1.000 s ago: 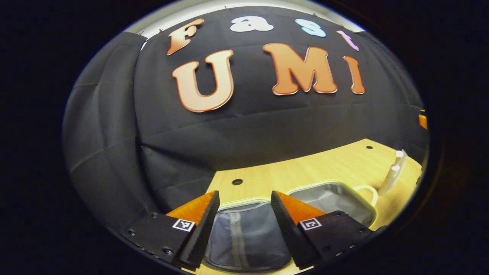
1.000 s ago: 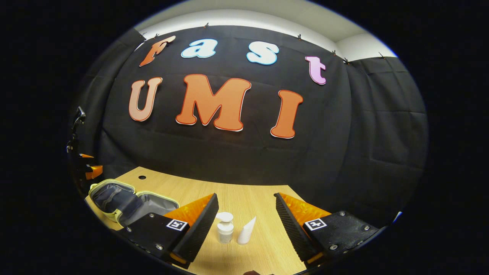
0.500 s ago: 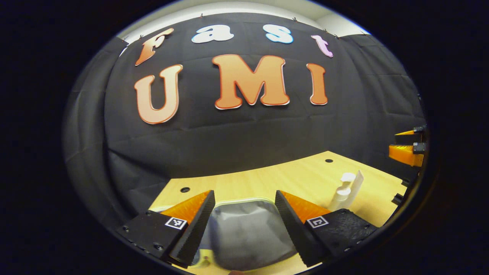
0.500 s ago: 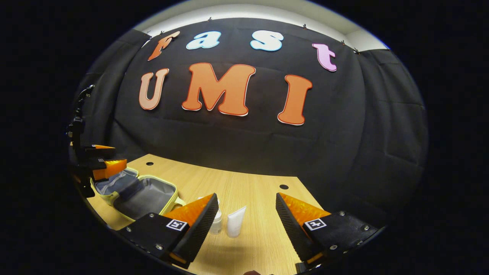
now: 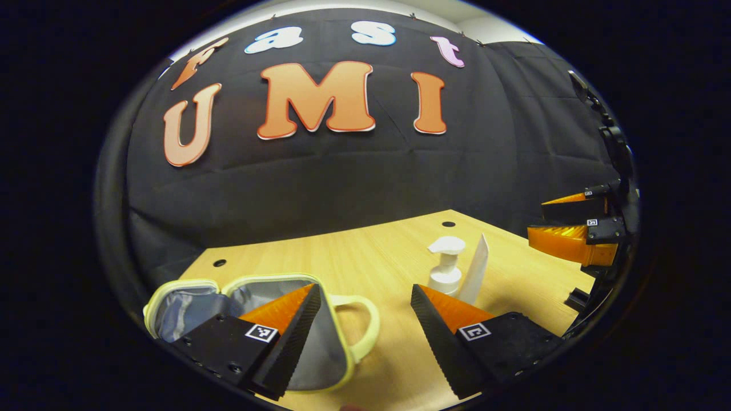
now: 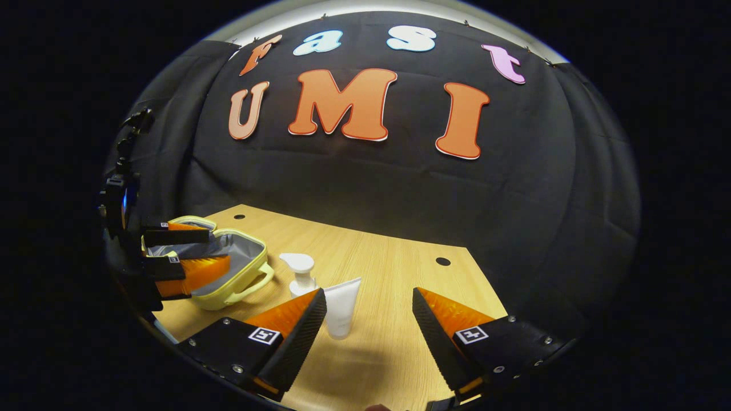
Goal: First open the suitcase, pack the skin care products into it, and then close the suitcase.
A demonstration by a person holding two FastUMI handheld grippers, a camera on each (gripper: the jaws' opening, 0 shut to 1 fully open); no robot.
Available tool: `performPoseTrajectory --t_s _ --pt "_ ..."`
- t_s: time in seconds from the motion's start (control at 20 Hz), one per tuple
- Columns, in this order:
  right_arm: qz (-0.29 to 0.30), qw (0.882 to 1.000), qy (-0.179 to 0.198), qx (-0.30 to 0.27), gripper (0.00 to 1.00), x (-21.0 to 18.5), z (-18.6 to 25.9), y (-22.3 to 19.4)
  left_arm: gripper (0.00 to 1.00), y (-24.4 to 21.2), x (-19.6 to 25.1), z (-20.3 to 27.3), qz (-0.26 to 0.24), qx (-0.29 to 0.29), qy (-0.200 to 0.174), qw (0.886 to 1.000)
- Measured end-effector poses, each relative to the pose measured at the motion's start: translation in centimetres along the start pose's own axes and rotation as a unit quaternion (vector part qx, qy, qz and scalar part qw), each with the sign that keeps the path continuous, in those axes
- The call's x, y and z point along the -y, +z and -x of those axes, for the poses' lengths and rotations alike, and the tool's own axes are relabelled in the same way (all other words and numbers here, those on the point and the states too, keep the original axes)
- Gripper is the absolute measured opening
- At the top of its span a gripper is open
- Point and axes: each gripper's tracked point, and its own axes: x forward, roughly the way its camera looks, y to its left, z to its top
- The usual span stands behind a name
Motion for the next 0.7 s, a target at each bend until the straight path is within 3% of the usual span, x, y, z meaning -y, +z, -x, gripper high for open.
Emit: performPoseTrajectory --t_s 0.35,0.7 --pt "0.002 1.000 0.018 -0.012 0.96 1.5 -0.7 -3.2 0.99 -4.5 6.9 -5.4 0.016 -0.037 -0.054 0.998" --pt "-0.007 0.998 0.043 -0.035 0.96 1.3 -2.7 -6.0 0.97 -7.8 9.7 -10.2 0.041 -0.064 -0.083 0.994"
